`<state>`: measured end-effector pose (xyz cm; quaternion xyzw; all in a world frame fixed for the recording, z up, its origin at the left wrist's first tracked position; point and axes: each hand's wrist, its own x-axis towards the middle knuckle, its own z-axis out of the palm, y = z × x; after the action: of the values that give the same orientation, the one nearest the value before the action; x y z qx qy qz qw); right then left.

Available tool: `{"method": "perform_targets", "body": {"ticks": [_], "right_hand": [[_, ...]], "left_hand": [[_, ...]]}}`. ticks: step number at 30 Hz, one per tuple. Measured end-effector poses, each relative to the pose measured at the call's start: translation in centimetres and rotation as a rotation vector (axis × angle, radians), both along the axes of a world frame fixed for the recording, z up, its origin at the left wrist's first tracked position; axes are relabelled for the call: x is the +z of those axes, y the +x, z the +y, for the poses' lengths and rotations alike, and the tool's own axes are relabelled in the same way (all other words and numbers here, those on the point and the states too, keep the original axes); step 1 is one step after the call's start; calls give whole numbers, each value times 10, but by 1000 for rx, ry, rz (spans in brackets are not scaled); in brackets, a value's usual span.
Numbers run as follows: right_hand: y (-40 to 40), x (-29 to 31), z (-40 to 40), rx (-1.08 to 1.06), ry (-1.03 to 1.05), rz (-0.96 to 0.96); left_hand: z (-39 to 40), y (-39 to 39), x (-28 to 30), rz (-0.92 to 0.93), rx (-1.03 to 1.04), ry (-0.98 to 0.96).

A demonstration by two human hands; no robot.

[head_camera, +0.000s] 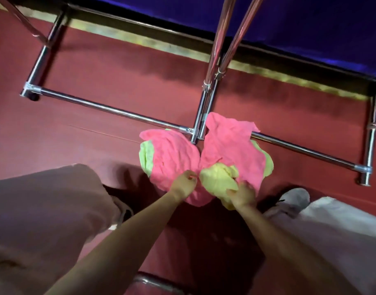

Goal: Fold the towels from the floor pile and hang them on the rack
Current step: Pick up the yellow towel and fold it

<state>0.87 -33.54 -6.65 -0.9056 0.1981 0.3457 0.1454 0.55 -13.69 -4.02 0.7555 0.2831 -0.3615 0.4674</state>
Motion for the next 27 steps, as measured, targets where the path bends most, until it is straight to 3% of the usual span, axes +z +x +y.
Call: {"method": "perform_targets", "body": {"ticks": [2,4,9,12,19,27], "right_hand": [[-1,-11,-2,83,16,68],[-3,-15,4,105,65,7],[1,31,32,-317,205,-328],[6,74,36,-377,235,-440],[-3,196,25,-6,512,-630],[-25,348,14,99,800,-772]], "left_hand": [[-7,-4,-9,1,-36,6],[-12,-6,-14,-2,-68,3],[-19,1,7,-62,-2,-26],[-23,12,35,-150,77,-87],[-30,16,136,-438,130,-235],[-24,-30,266,-795,0,-358]]}}
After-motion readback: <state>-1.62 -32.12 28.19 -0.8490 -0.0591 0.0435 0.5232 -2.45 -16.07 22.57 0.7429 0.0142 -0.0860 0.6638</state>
